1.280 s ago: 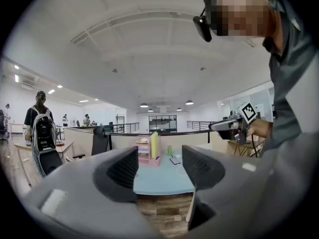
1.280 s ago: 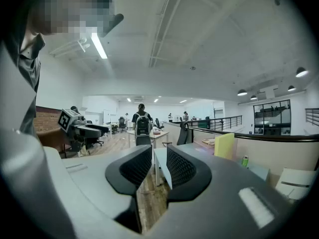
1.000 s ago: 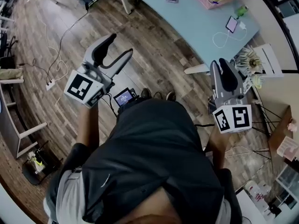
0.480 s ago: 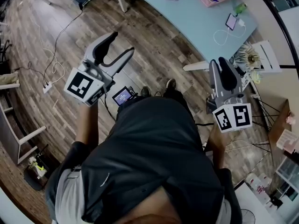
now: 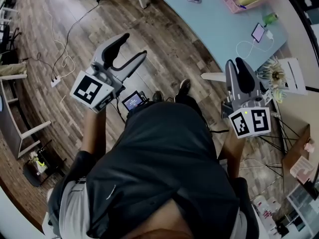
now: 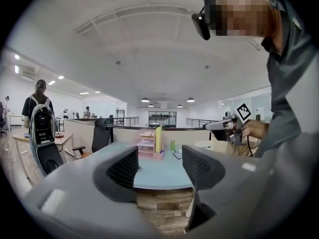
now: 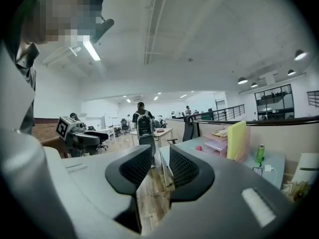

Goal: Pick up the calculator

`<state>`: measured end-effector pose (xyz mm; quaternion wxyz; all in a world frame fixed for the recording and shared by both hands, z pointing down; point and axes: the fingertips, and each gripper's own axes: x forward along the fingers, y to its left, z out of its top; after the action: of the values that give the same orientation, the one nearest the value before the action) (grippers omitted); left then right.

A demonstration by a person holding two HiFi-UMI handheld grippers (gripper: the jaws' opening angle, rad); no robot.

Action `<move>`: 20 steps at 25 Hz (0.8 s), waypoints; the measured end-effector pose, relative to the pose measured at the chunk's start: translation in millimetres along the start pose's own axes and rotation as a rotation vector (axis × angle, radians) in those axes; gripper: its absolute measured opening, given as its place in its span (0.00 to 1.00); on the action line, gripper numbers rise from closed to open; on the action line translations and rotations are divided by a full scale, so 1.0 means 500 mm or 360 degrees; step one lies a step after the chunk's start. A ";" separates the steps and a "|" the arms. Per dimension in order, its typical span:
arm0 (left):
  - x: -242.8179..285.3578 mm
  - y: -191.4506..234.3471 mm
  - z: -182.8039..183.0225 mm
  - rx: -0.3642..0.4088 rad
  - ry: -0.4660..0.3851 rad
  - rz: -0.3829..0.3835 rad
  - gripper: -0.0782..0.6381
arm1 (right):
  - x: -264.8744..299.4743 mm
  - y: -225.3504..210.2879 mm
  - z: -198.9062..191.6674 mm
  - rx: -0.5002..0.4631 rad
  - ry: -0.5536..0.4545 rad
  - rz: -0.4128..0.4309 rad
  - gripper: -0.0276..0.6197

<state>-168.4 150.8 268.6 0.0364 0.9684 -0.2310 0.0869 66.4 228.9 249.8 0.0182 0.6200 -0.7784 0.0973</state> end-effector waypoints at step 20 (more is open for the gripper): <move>0.174 0.008 0.041 -0.0033 0.0045 0.0361 0.52 | 0.187 -0.195 0.038 -0.0008 0.0031 0.0428 0.19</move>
<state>-90.6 106.5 264.8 0.0397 0.9343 -0.3394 0.1016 140.9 115.1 257.4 0.0142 0.5089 -0.8545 0.1029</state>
